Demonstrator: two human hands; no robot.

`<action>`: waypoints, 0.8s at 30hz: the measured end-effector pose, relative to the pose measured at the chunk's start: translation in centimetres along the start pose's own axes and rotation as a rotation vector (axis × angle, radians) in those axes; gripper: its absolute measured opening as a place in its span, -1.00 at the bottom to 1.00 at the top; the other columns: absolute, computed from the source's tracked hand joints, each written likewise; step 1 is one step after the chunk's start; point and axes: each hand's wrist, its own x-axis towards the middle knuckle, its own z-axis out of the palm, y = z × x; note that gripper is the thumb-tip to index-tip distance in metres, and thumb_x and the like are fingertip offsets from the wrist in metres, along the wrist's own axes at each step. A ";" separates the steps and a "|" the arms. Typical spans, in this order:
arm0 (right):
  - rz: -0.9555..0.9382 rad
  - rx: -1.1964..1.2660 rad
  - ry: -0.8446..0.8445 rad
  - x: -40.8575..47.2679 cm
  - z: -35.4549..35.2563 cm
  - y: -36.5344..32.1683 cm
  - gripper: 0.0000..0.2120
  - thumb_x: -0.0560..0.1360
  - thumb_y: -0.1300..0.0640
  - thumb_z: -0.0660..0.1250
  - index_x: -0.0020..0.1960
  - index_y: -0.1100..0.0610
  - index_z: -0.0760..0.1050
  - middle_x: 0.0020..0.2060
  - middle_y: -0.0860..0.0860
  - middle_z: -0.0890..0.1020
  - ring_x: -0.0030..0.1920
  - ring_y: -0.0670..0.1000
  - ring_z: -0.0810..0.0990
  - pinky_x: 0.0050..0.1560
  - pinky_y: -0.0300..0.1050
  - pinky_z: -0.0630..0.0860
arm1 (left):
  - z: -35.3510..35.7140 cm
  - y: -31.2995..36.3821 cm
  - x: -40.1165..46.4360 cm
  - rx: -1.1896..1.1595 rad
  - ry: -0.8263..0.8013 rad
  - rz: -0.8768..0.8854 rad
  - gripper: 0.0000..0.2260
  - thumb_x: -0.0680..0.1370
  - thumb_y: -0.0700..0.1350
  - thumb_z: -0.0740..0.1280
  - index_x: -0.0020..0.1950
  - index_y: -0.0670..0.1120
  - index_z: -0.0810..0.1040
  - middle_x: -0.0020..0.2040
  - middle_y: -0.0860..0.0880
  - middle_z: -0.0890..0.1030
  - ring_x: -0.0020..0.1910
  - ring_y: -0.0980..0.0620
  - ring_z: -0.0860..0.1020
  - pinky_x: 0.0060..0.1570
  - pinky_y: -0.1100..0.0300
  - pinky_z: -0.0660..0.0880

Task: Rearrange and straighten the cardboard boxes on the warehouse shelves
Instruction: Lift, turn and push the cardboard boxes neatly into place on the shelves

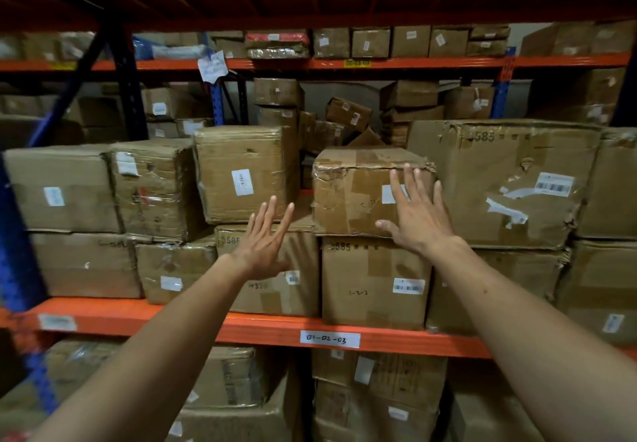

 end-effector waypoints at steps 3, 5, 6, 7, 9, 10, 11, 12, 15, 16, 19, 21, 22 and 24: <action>-0.106 0.073 0.057 0.2 -0.9 -3.0 -0.06 0.66 -0.25 0.23 0.69 0.11 -0.31 0.67 0.16 -0.28 0.67 0.16 -0.29 0.63 0.22 -0.23 | -0.3 -2.3 -1.7 -0.112 0.003 -0.123 0.07 0.57 0.21 0.40 0.63 -0.06 -0.41 0.63 -0.30 -0.37 0.63 -0.31 -0.28 0.60 -0.16 -0.17; -0.185 0.169 0.074 0.8 -1.5 -5.0 -0.09 0.67 -0.21 0.24 0.70 0.10 -0.28 0.68 0.14 -0.25 0.68 0.13 -0.25 0.64 0.15 -0.21 | -0.5 -4.1 -2.2 -0.179 0.037 -0.188 0.04 0.59 0.22 0.37 0.64 -0.09 -0.39 0.64 -0.30 -0.33 0.64 -0.31 -0.23 0.61 -0.18 -0.13; -0.216 0.227 0.083 1.3 -1.6 -6.3 -0.11 0.67 -0.18 0.25 0.70 0.08 -0.27 0.68 0.12 -0.23 0.68 0.11 -0.24 0.64 0.10 -0.20 | -0.7 -5.3 -2.3 -0.227 0.058 -0.221 0.02 0.60 0.23 0.34 0.64 -0.11 -0.39 0.65 -0.31 -0.30 0.65 -0.31 -0.22 0.61 -0.17 -0.12; -0.229 0.284 0.084 1.7 -1.8 -7.3 -0.12 0.68 -0.16 0.26 0.70 0.07 -0.25 0.69 0.10 -0.22 0.68 0.08 -0.22 0.65 0.06 -0.18 | -1.0 -6.2 -2.3 -0.291 0.071 -0.242 0.01 0.60 0.24 0.32 0.64 -0.12 -0.39 0.65 -0.31 -0.27 0.65 -0.29 -0.22 0.62 -0.16 -0.12; -0.236 0.426 0.073 2.8 -1.4 -10.0 -0.14 0.68 -0.12 0.28 0.71 0.02 -0.23 0.69 0.05 -0.22 0.68 0.05 -0.19 0.66 0.04 -0.12 | -1.1 -8.3 -2.2 -0.431 0.137 -0.321 0.00 0.62 0.23 0.32 0.64 -0.13 -0.38 0.66 -0.29 -0.23 0.65 -0.26 -0.21 0.62 -0.13 -0.13; -0.235 0.499 0.054 3.9 -1.0 -12.3 -0.15 0.68 -0.12 0.28 0.71 -0.01 -0.22 0.69 0.02 -0.21 0.69 0.05 -0.16 0.66 0.05 -0.08 | -1.2 -10.1 -2.3 -0.505 0.174 -0.375 -0.02 0.63 0.21 0.32 0.65 -0.14 -0.37 0.67 -0.28 -0.21 0.65 -0.26 -0.19 0.61 -0.13 -0.11; -0.214 0.554 0.041 4.0 -1.1 -13.0 -0.15 0.68 -0.12 0.29 0.72 -0.02 -0.21 0.70 0.00 -0.20 0.69 0.05 -0.13 0.64 0.06 -0.04 | -1.3 -10.4 -2.1 -0.582 0.182 -0.408 -0.03 0.63 0.20 0.31 0.66 -0.14 -0.35 0.67 -0.28 -0.19 0.65 -0.26 -0.16 0.60 -0.13 -0.08; -0.193 0.583 0.035 4.5 -0.8 -14.3 -0.16 0.68 -0.13 0.28 0.72 -0.03 -0.21 0.70 -0.01 -0.19 0.69 0.05 -0.10 0.63 0.07 0.00 | -1.3 -11.5 -1.9 -0.651 0.186 -0.435 -0.05 0.64 0.20 0.30 0.66 -0.14 -0.34 0.68 -0.27 -0.16 0.66 -0.26 -0.13 0.60 -0.14 -0.05; -0.113 0.641 -0.012 7.0 1.3 -18.0 -0.15 0.68 -0.19 0.25 0.71 -0.04 -0.23 0.70 -0.03 -0.16 0.69 0.07 -0.04 0.62 0.11 0.04 | -0.1 -15.4 0.6 -0.809 0.205 -0.461 -0.08 0.65 0.24 0.25 0.67 -0.14 -0.29 0.69 -0.24 -0.09 0.66 -0.25 -0.05 0.61 -0.15 0.01; -0.068 0.667 -0.034 7.9 1.9 -19.0 -0.15 0.68 -0.22 0.24 0.71 -0.04 -0.25 0.70 -0.03 -0.15 0.69 0.08 -0.03 0.62 0.13 0.05 | 0.1 -16.6 1.6 -0.879 0.214 -0.464 -0.09 0.64 0.26 0.24 0.67 -0.13 -0.28 0.69 -0.23 -0.06 0.66 -0.24 -0.01 0.61 -0.15 0.04; 0.142 0.814 -0.100 10.7 3.5 -20.9 -0.15 0.66 -0.33 0.15 0.71 -0.06 -0.27 0.71 0.02 -0.08 0.68 0.15 0.01 0.61 0.21 0.06 | 0.1 -19.6 4.6 -1.094 0.217 -0.435 -0.08 0.60 0.39 0.16 0.69 -0.08 -0.22 0.69 -0.14 0.09 0.64 -0.19 0.13 0.60 -0.15 0.12; 0.323 0.938 -0.113 12.4 4.4 -21.9 -0.13 0.62 -0.42 0.10 0.71 -0.07 -0.25 0.71 0.05 0.04 0.67 0.19 0.06 0.61 0.24 0.07 | 0.0 -21.2 6.6 -1.215 0.197 -0.389 -0.06 0.51 0.54 0.12 0.71 0.01 0.00 0.63 -0.05 0.28 0.59 -0.14 0.28 0.58 -0.18 0.18; 0.388 0.988 -0.114 13.0 4.8 -22.3 -0.11 0.60 -0.46 0.08 0.71 -0.08 -0.23 0.70 0.06 0.08 0.67 0.20 0.09 0.61 0.24 0.07 | 0.5 -22.2 7.9 -1.284 0.186 -0.357 -0.04 0.44 0.61 0.13 0.68 0.07 0.13 0.59 -0.01 0.38 0.53 -0.10 0.38 0.55 -0.20 0.24; 0.481 1.053 -0.110 14.1 5.7 -23.0 -0.06 0.55 -0.52 0.08 0.71 -0.09 -0.19 0.69 0.07 0.11 0.66 0.21 0.10 0.61 0.24 0.06 | 1.4 -23.4 10.1 -1.395 0.174 -0.308 -0.05 0.37 0.66 0.16 0.62 0.13 0.29 0.46 0.03 0.54 0.42 -0.03 0.51 0.48 -0.19 0.35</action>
